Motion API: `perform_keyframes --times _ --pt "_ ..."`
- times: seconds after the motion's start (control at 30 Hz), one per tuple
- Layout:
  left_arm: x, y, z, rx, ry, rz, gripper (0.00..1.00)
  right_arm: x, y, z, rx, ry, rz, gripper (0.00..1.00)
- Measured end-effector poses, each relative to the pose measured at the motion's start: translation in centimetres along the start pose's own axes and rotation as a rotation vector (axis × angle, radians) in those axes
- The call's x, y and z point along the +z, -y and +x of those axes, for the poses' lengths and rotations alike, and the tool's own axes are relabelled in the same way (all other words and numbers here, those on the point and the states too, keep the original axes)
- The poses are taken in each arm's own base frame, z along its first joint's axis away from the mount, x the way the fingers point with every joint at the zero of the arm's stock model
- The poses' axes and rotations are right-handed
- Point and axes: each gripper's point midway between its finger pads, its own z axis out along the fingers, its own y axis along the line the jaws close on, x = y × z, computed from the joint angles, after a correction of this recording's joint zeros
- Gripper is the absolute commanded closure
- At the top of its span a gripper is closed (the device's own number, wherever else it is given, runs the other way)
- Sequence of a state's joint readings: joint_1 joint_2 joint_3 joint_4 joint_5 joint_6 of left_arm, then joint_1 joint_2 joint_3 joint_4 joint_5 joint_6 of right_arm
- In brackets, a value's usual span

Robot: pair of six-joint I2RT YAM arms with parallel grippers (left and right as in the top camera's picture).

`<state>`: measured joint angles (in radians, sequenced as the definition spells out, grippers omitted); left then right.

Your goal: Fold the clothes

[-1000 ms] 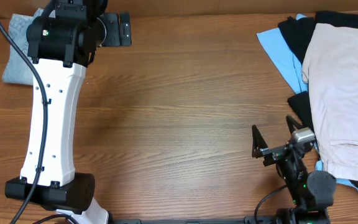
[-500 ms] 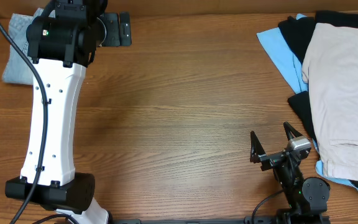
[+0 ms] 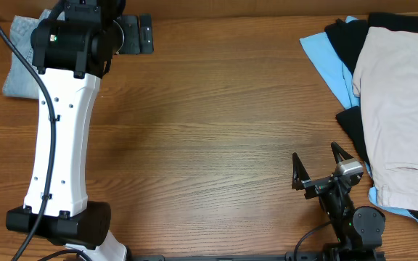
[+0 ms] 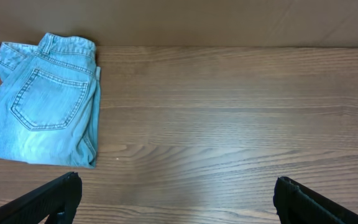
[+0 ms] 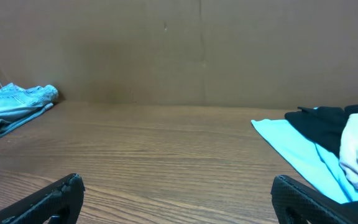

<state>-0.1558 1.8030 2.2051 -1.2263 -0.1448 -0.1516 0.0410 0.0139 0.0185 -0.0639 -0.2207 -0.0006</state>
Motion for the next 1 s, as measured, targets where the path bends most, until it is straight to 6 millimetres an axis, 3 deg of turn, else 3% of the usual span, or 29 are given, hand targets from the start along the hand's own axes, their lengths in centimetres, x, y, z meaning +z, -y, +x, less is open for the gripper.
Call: perform_keyframes --times 0.2,0.3,0.37,0.43,0.47,0.6,0.67,0.77,0.87,0.9,1.0 --pt "-0.1 0.0 0.1 0.000 -0.001 0.000 0.00 0.0 0.0 0.0 0.000 -0.001 0.000 0.00" --pt "-1.4 -0.3 1.2 0.007 -0.035 -0.004 0.00 0.0 0.0 0.0 0.000 -0.001 0.000 0.00" --pt "-3.8 -0.3 2.7 0.021 -0.064 0.000 0.00 0.0 0.0 0.0 0.000 0.000 0.000 0.00" --pt "-8.0 -0.7 4.8 0.037 -0.080 0.010 0.00 0.0 0.0 0.1 0.000 -0.002 0.001 0.00" --pt "-11.6 -0.8 5.0 0.037 -0.013 0.032 0.00 0.0 0.0 0.1 0.000 -0.002 0.000 0.00" --pt "-18.6 -1.9 4.5 0.011 0.217 0.073 0.00 0.0 0.0 0.1 0.000 -0.002 0.001 0.00" --pt "-20.1 -2.2 4.5 0.003 0.308 0.087 0.00 0.0 0.0 0.1 0.001 -0.002 0.001 0.00" --pt "-19.0 -2.0 5.0 -0.008 0.422 0.106 0.00 0.0 0.0 0.1 0.001 -0.003 0.001 0.00" --pt "-14.5 -1.6 7.2 -0.012 0.462 0.112 0.00 0.0 0.0 0.1 0.001 -0.003 0.001 0.00" --pt "-13.1 -1.2 7.0 -0.023 0.539 0.127 0.00 0.0 0.0 0.1 0.001 -0.003 0.000 0.00" --pt "-7.8 -0.7 10.9 -0.026 0.580 0.150 0.00 0.0 0.0 0.1 0.001 -0.003 0.000 0.00"
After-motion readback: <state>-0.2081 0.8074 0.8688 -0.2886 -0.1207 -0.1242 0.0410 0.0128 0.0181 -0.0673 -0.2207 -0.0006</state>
